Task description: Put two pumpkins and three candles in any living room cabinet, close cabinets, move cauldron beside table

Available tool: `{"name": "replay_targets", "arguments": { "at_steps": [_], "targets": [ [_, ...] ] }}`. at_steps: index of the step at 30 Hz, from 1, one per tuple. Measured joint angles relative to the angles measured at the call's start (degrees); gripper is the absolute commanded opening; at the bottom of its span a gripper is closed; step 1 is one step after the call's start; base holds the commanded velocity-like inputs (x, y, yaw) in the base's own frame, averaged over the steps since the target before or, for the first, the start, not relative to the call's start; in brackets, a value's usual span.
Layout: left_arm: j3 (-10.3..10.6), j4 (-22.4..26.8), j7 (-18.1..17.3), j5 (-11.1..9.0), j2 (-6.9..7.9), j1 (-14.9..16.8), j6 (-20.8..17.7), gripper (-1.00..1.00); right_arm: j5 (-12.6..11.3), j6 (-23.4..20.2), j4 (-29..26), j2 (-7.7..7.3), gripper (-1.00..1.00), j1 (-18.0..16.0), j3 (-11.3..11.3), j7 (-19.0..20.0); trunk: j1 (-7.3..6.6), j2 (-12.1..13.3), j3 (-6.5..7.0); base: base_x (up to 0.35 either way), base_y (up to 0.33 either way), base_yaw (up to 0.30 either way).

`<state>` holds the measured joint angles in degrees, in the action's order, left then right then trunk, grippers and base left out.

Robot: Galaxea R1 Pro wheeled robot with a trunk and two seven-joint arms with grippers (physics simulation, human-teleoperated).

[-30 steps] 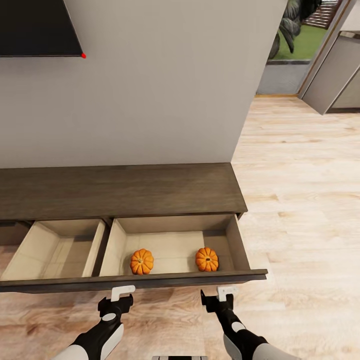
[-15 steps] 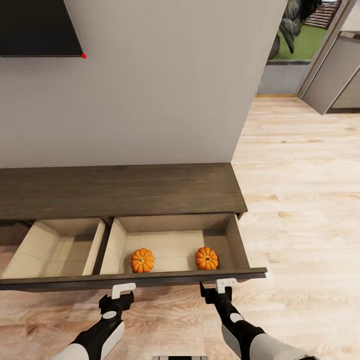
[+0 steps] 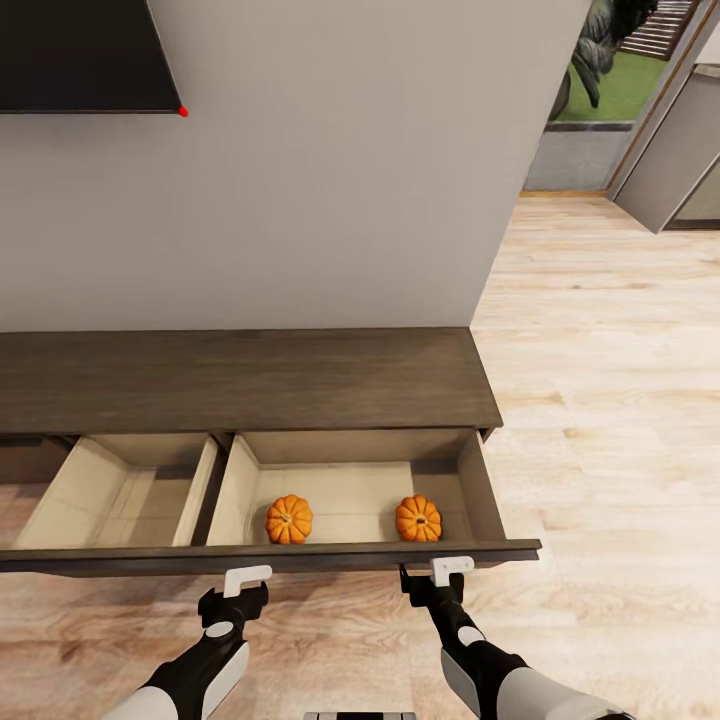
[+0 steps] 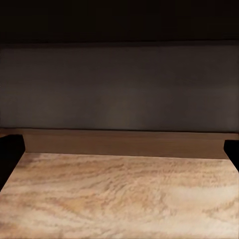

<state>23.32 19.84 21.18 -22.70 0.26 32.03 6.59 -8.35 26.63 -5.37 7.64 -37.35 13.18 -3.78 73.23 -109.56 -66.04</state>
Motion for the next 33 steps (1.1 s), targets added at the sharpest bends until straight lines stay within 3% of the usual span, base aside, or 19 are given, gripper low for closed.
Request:
{"name": "replay_targets", "arguments": {
  "at_steps": [29,33],
  "targets": [
    [0.4,1.0,0.2,0.4,-0.09,0.0,0.0,1.00,-0.1,0.1,0.1,0.00,1.00,0.1,0.0,0.0,0.00,0.0,0.42,0.001,0.000,-0.014],
    [0.4,1.0,0.2,0.4,-0.09,0.0,-0.1,1.00,-0.2,0.1,0.3,-0.01,1.00,0.1,-0.3,0.1,0.00,0.0,0.40,0.201,0.000,0.000]
  ]
}}
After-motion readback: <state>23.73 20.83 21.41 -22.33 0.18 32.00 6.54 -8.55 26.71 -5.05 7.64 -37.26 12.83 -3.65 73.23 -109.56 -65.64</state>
